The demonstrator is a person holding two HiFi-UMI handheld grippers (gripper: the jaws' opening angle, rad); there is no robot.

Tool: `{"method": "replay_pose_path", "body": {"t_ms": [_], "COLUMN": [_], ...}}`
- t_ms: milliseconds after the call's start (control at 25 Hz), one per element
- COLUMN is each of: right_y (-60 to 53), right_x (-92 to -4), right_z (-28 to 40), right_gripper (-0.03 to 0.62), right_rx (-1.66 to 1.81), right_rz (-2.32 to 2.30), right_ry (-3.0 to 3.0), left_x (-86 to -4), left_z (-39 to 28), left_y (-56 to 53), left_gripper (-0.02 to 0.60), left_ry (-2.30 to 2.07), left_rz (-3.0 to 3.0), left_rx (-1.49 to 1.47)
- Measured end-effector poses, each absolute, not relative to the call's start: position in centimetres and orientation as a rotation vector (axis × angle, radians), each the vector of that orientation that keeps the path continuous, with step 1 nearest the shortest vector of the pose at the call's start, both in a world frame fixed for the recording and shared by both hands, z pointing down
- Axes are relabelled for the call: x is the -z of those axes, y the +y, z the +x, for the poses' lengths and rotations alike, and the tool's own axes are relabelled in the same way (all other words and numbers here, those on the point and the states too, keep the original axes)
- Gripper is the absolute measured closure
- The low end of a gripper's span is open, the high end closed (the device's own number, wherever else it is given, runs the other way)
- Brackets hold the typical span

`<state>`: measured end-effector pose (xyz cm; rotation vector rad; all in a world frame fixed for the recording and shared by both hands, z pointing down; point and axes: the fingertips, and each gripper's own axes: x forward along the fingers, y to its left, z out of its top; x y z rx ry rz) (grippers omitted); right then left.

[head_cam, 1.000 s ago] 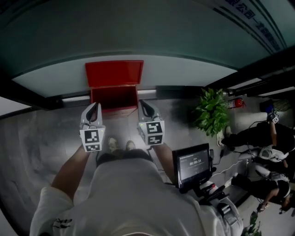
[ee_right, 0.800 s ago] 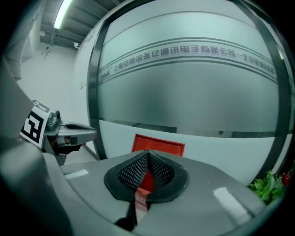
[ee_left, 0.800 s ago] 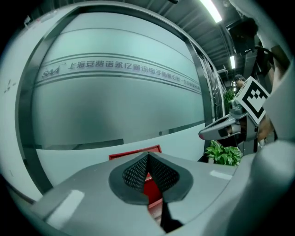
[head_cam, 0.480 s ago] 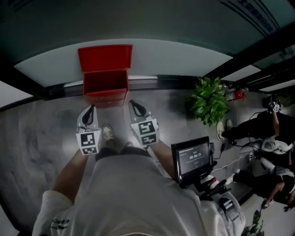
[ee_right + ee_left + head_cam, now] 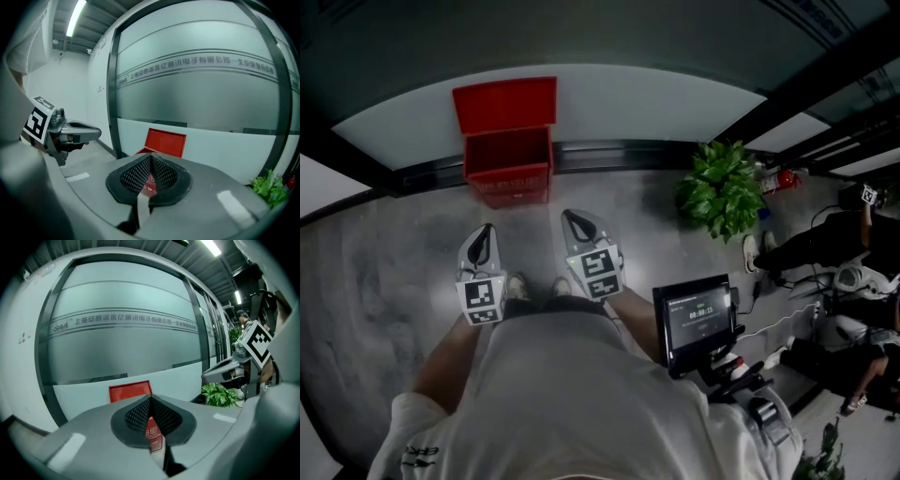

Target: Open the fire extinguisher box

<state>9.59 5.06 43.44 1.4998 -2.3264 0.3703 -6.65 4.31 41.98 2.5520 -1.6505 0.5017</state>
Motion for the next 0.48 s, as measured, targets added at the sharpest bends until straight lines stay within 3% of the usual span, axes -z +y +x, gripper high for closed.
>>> {"method": "replay_pose_path", "body": {"t_ms": [480], "right_y": [8.5], "right_x": [-43.3], "right_z": [5.3], "right_gripper": [0.582], "right_rx": [-0.365], "right_rz": [1.505], "right_ry": [-2.301], "left_x": [-42.1], "left_z": [-9.0], "left_y": [6.1], "left_gripper": [0.580], "left_ry": [-1.554], "left_rz": [2.633], "left_rx": [-0.476]}}
